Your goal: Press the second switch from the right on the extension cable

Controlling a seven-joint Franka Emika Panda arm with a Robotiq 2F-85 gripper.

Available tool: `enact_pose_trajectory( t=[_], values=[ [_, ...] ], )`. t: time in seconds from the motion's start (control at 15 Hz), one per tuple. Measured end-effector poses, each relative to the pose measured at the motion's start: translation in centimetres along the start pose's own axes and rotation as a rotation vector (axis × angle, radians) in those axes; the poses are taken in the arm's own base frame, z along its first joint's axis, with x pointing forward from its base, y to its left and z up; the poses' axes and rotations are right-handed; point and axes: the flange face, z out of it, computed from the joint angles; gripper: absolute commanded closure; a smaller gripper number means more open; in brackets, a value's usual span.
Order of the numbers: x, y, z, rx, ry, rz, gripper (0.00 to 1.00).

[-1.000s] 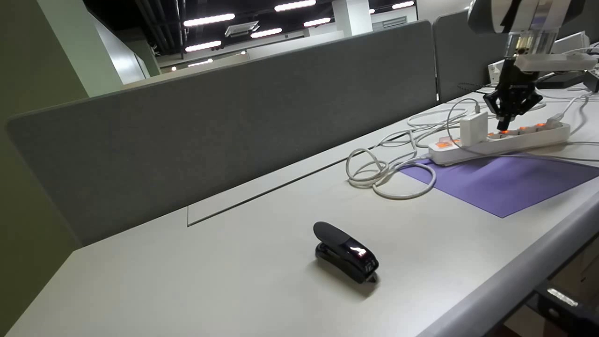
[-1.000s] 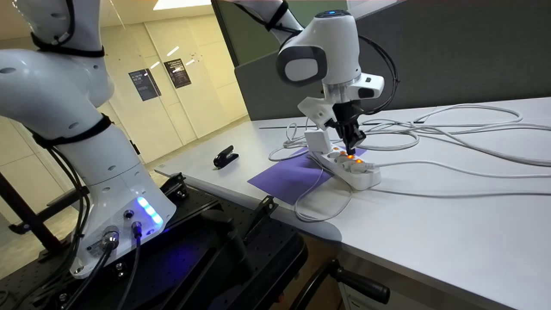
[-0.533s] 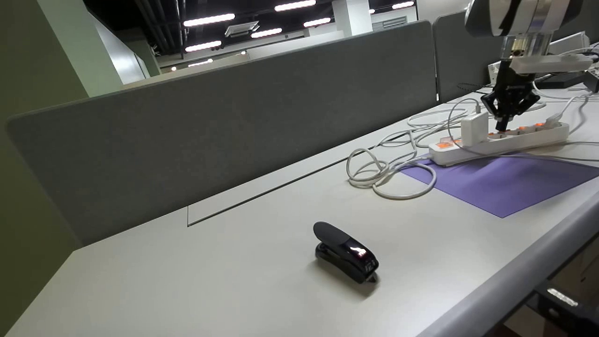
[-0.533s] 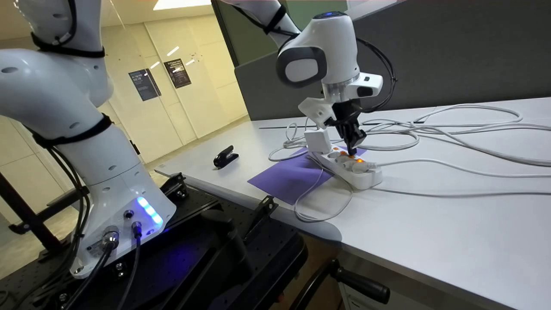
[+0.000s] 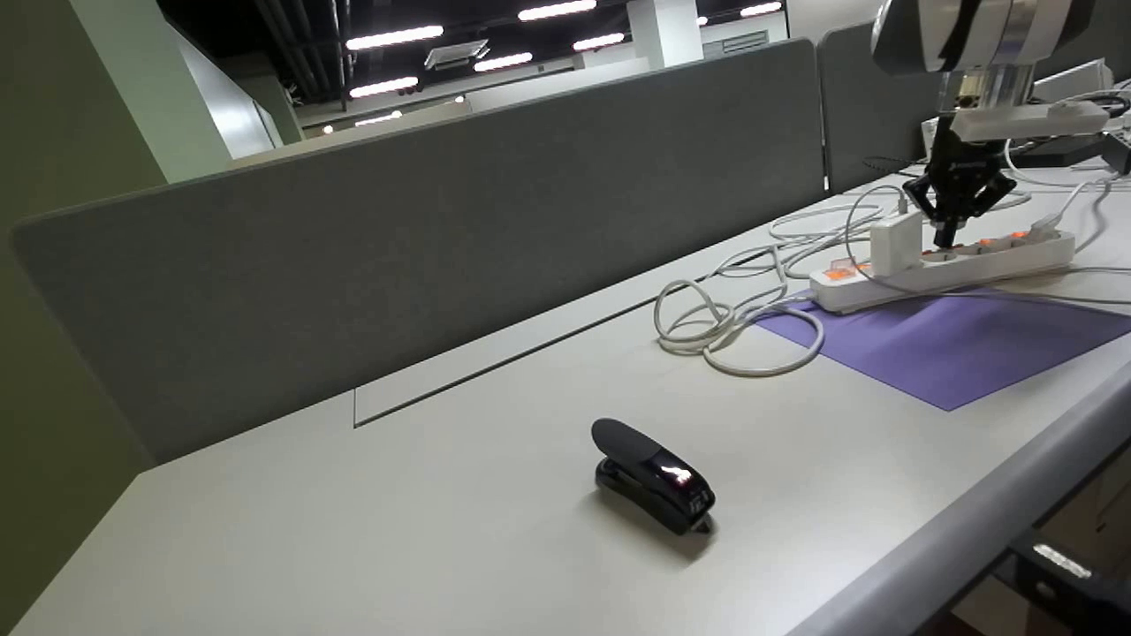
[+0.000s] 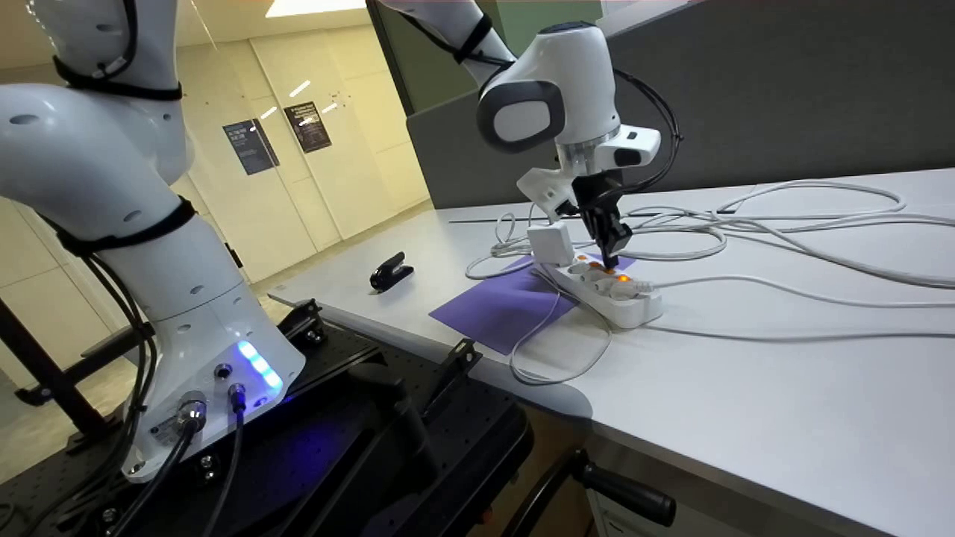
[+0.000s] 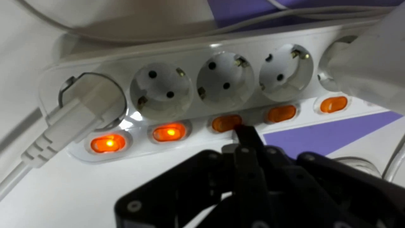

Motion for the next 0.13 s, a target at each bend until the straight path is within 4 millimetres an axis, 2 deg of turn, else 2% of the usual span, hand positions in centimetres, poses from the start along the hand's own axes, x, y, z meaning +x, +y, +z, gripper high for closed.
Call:
enact_pose_trajectory(
  t=[0.13],
  values=[
    [-0.11,-0.06,-0.04,0.007,-0.013,0.041,1.0]
  ],
)
